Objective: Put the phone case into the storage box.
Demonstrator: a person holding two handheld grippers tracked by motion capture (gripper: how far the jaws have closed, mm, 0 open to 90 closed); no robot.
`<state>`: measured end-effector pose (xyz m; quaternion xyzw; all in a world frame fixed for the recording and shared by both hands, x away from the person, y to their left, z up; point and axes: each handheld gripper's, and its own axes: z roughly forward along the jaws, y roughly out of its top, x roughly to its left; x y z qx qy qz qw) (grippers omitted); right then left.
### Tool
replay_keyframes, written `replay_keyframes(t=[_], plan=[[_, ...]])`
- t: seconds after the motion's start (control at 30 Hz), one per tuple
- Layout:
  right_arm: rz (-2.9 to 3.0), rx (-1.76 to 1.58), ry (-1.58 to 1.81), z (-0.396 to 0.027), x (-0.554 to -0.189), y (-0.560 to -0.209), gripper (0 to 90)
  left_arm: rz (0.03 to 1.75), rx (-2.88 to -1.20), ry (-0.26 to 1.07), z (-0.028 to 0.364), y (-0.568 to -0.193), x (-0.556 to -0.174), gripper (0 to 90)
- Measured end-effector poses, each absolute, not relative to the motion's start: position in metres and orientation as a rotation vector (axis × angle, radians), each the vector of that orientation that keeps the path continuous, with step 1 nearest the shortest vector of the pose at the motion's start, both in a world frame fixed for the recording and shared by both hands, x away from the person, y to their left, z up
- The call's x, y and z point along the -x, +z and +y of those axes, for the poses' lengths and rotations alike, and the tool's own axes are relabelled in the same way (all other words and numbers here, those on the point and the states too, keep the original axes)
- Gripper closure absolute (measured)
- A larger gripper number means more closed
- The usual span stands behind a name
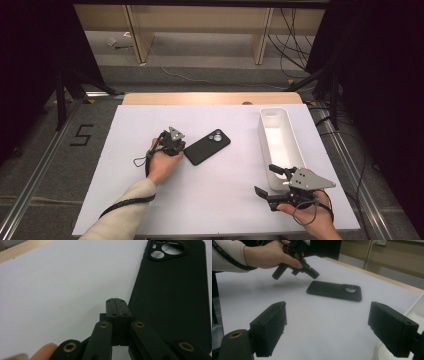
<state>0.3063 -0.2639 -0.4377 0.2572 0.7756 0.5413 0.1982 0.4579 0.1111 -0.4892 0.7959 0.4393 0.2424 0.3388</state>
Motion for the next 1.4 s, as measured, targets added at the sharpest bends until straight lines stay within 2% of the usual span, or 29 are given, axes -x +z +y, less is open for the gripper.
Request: replay_keyframes(t=[0.73, 1.4], plan=[[2.174, -0.723, 1.512, -0.264, -0.306, -0.438, 16.4, 1.150, -2.080, 0.602, 0.109, -0.497, -0.465, 89.9], [2.173, -0.722, 1.513, -0.264, -0.306, -0.437, 16.5, 1.091, -2.136, 0.572, 0.101, -0.494, -0.454, 89.9]])
